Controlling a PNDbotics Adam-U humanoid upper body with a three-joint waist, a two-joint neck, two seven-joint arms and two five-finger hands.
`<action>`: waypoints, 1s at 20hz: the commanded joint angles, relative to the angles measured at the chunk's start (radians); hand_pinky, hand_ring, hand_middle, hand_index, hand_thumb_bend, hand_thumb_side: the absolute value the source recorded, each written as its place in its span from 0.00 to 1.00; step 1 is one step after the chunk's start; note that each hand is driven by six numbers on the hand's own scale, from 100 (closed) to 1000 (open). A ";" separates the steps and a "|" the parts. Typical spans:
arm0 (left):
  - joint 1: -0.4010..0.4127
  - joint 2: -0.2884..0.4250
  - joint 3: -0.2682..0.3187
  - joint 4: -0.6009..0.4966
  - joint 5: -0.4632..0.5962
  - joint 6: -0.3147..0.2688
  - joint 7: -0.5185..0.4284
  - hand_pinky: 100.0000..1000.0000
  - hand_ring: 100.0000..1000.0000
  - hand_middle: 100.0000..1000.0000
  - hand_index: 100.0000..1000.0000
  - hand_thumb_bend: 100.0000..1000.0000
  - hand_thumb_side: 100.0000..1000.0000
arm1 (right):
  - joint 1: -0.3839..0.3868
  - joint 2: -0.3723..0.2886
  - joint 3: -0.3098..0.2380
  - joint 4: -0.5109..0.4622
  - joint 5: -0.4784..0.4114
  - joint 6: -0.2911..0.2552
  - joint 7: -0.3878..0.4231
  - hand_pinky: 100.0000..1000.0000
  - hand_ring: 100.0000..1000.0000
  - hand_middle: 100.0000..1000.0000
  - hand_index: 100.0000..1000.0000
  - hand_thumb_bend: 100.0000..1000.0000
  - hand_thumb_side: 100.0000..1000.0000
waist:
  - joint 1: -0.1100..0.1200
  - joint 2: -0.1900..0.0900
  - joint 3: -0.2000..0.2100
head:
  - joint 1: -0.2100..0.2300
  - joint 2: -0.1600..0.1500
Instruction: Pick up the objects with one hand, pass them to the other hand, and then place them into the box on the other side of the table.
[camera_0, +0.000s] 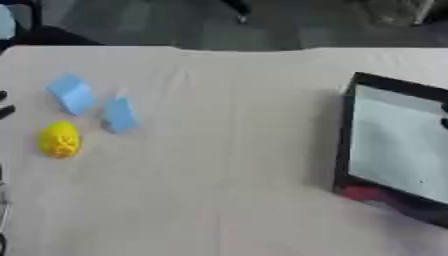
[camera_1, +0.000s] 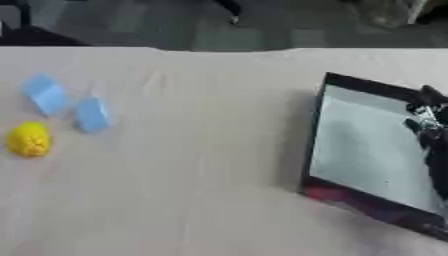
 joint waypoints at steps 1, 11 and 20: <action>-0.008 0.030 0.001 -0.017 0.000 0.000 0.006 0.74 0.78 0.74 0.84 0.07 0.84 | -0.006 -0.022 -0.010 -0.010 0.000 -0.003 -0.001 1.00 1.00 1.00 1.00 0.00 0.57 | -0.006 -0.018 0.000 | 0.005 -0.018; -0.008 0.032 0.001 -0.014 0.000 0.002 0.011 0.74 0.78 0.73 0.84 0.06 0.84 | -0.008 -0.022 -0.011 -0.010 0.000 -0.004 0.000 1.00 1.00 1.00 1.00 0.00 0.57 | -0.004 -0.017 -0.003 | 0.007 0.001; -0.114 0.110 -0.007 0.032 -0.086 0.056 0.061 0.74 0.79 0.72 0.82 0.04 0.76 | 0.005 -0.031 -0.019 -0.015 -0.001 -0.009 -0.008 1.00 1.00 1.00 1.00 0.00 0.57 | 0.005 -0.021 -0.015 | 0.011 0.021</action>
